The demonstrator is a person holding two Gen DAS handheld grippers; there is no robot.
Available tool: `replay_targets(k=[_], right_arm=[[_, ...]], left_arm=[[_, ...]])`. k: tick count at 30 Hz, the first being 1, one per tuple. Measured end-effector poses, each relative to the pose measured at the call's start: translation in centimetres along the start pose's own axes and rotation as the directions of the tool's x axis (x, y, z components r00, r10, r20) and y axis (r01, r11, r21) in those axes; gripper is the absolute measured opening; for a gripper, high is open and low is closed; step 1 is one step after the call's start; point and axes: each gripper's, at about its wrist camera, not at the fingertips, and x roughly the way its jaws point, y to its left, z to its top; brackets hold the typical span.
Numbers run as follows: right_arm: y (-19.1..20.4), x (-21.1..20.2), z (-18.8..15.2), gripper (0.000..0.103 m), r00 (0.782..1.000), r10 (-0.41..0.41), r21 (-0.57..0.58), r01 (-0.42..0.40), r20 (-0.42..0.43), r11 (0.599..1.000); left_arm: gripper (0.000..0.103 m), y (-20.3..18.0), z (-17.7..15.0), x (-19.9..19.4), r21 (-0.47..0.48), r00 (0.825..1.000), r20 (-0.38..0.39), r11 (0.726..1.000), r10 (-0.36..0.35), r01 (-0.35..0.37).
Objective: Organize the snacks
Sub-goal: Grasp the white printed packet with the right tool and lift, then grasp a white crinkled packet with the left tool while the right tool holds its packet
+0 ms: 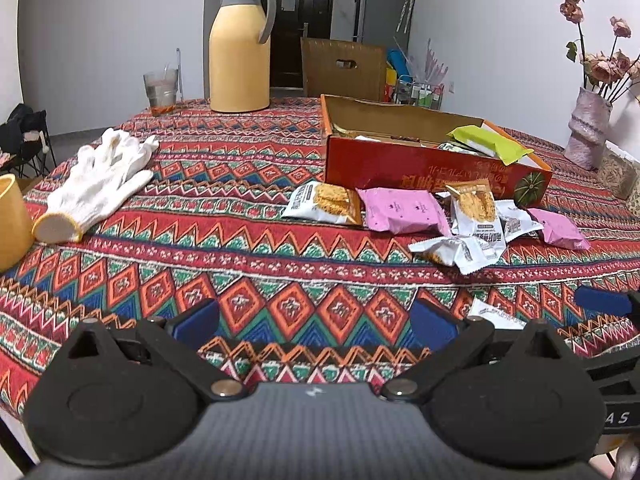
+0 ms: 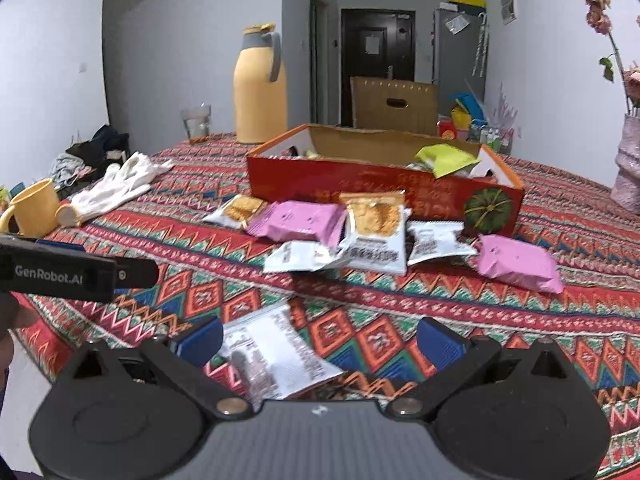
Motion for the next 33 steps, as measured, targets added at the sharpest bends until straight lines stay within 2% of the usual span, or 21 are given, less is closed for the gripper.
replay_targets(k=[5,8,10,14,16,19,25,33], right_arm=[[0.6,1.1,-0.4,0.102,0.999,0.027,-0.005,-0.027,-0.045,1.0],[0.8,1.8,-0.4,0.097,0.997,0.038,-0.007,-0.038,-0.068,0.999],[0.8,2.3,-0.5,0.086,0.996,0.042,-0.001,-0.043,-0.083,0.999],[0.6,3.0,-0.4,0.077,0.994,0.065,0.01,-0.064,-0.088,0.998],[0.6,3.0,-0.3,0.057,0.994,0.07,0.001,-0.07,-0.082,0.998],[0.7,3.0,-0.2,0.043,0.995,0.061,-0.025,-0.064,-0.079,0.998],[0.2,2.6,-0.3,0.04,0.996,0.07,-0.023,-0.072,-0.062,0.997],[-1.6,1.2,-0.1,0.04,0.999,0.051,-0.004,-0.051,0.017,0.999]], left_arm=[[0.103,0.3,-0.3,0.1,0.007,1.0,-0.007,1.0,-0.012,0.012],[0.103,0.4,-0.5,0.3,0.007,1.0,-0.013,1.0,-0.018,0.018],[0.103,0.5,-0.5,0.4,0.005,1.0,-0.019,1.0,-0.021,0.021],[0.103,0.6,-0.4,0.7,0.001,0.999,-0.024,1.0,-0.024,0.024],[0.103,0.5,-0.3,0.9,-0.001,0.999,-0.026,1.0,-0.025,0.025],[0.103,0.3,-0.3,1.1,0.001,0.999,-0.031,1.0,-0.025,0.025],[0.103,-0.4,-0.1,1.0,0.012,0.999,-0.023,1.0,-0.024,0.025],[0.103,-1.8,0.9,0.8,0.01,1.0,-0.002,0.999,-0.031,0.031]])
